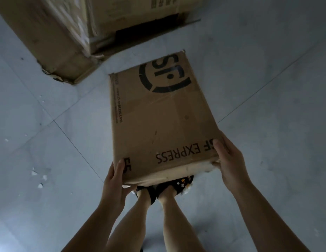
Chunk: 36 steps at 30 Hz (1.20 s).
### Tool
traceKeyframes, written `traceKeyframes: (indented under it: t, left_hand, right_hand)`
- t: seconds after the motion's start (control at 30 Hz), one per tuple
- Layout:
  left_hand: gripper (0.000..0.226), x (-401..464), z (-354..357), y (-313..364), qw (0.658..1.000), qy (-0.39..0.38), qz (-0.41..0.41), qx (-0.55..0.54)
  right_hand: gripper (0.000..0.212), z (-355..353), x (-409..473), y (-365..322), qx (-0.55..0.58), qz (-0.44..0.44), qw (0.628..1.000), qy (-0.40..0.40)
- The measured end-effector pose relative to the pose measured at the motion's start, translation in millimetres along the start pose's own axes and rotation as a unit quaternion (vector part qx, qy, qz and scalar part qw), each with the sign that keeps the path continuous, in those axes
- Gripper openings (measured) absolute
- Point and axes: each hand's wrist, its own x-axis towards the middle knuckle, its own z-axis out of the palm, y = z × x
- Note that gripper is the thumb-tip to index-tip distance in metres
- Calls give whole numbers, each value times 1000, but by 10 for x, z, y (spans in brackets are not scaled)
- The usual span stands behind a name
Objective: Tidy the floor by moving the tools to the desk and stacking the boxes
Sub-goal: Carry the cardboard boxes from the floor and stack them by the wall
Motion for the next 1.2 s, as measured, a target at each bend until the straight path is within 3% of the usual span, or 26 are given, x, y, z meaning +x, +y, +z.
traceKeyframes:
  t: [0.23,0.37,0.5,0.63,0.9,1.03,1.2]
  left_hand:
    - [31,-1375,-555,588,1000,-2,6,-24]
    - [28,-2267,-931,804,997,-1,56,-60]
    - [40,-3048,-1299,909,983,24,143,-116]
    - [40,-3706,-1548,943,951,81,238,-178]
    - [50,-4477,-2215,802,887,188,301,-296]
    - [37,-4662,-2701,589,849,253,289,-363]
    - [30,-4806,-3536,316,804,301,248,-448]
  right_hand:
    - [27,108,-1278,-900,-50,-40,998,-1]
    - [30,143,-2009,-1502,-43,-84,994,-49]
    - [35,185,-2606,-2020,-48,-138,983,-114]
    - [43,340,-3028,-2398,-42,-179,969,-166]
    - [58,1045,-3806,-2844,-39,-220,917,-330]
    - [41,1653,-4161,-2800,-69,-212,907,-357]
    - [36,2634,-4670,-2566,-123,-175,894,-394]
